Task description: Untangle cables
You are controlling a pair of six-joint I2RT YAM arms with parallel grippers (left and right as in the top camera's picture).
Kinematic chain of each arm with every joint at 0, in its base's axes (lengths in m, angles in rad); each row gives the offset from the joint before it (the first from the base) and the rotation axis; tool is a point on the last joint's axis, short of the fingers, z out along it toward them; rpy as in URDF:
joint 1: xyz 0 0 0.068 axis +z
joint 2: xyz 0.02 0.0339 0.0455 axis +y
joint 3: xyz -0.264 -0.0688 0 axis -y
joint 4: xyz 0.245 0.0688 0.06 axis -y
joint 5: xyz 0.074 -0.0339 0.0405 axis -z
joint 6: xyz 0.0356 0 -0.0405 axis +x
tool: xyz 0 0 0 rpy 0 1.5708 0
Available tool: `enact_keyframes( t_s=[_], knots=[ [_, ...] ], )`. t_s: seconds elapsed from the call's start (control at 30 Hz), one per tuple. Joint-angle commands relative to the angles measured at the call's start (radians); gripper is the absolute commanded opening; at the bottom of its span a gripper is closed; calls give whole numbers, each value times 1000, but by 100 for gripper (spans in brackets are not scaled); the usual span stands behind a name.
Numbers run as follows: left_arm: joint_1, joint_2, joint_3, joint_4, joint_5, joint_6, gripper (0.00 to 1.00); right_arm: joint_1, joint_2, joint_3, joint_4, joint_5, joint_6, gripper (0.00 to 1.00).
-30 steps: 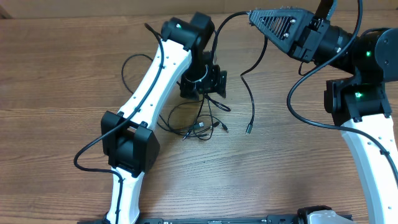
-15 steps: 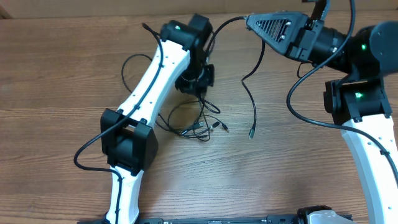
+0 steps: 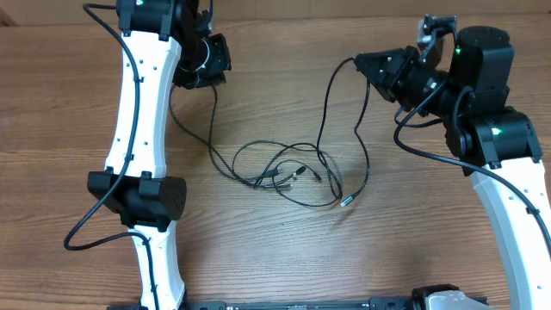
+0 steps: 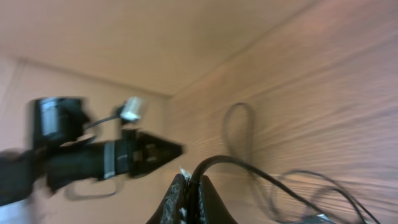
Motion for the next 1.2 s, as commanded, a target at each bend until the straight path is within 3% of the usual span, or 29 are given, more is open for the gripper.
enact_keyframes(
  t_s=[0.0,0.1,0.13,0.2,0.23,0.27,0.33,0.43,0.6,0.73,0.8,0.87,0.93,1.03,1.17],
  knots=[
    [-2,-6,17,-5,25,4,26,-2,-3,10,-12,106,-43,4],
    [-18,-5,5,-1,16,0,43,8,13,10,29,-31,-44,4],
    [-27,-5,-8,8,-1,-3,57,16,26,10,93,-174,-61,4],
    [-35,-5,-25,19,-38,-10,65,23,43,10,224,-393,-60,4],
    [-40,-5,-44,25,-74,-34,68,25,56,10,375,-546,-30,4],
    [-40,-5,-55,28,-82,-41,69,25,59,10,441,-583,-2,4],
    [-40,-5,-84,34,-82,-40,82,25,59,10,505,-582,21,4],
    [-39,-5,-119,34,-89,-39,83,25,60,10,424,-489,-10,4],
    [-39,-5,-161,53,-89,-40,83,46,77,9,45,-127,-62,4],
    [-39,-5,-168,75,-81,-41,84,80,118,9,21,-127,-69,4],
    [-39,-5,-168,72,-40,-23,79,104,137,9,76,-190,-69,4],
    [-39,-5,-167,82,68,98,75,129,150,9,175,-288,-68,4],
    [-39,-5,-167,92,155,196,81,148,153,10,328,-394,-37,4],
    [-33,-5,-167,103,147,217,86,156,152,10,585,-456,189,4],
    [-17,-5,-167,93,190,211,86,146,152,10,979,-503,443,3]
  ],
)
